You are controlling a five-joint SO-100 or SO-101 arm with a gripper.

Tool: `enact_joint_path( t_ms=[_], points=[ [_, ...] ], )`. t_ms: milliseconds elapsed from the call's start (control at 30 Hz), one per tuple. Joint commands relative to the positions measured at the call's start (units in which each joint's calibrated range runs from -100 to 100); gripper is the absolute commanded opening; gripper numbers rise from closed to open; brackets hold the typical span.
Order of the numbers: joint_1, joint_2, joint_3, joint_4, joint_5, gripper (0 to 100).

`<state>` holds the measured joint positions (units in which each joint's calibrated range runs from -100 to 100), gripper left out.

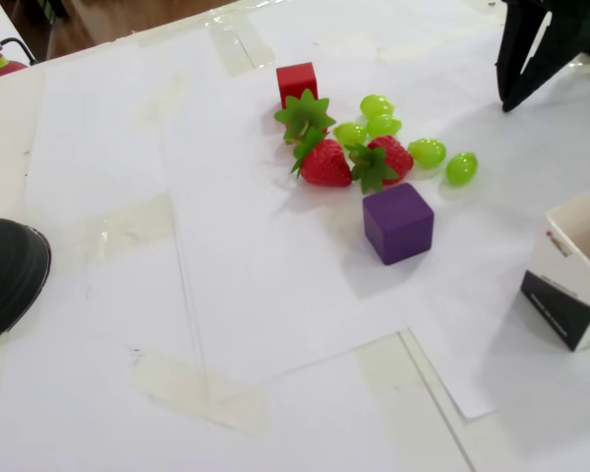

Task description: Put the purple cube on top of the red cube

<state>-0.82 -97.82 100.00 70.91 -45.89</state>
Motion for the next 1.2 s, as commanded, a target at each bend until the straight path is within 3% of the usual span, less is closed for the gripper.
enact_joint_path(
  t_ms=[0, 500, 633, 833, 1167],
  points=[
    [-0.5, 0.23, 0.0, 0.5, 0.05, 0],
    [0.97, 0.23, 0.0, 0.9, 0.15, 0],
    [0.53, 0.23, 0.0, 1.15, 2.98, 0],
    [1.04, 0.23, -0.09, 0.66, 0.83, 0],
    [5.09, 5.47, -21.82, 7.44, 2.34, 0]
  ],
)
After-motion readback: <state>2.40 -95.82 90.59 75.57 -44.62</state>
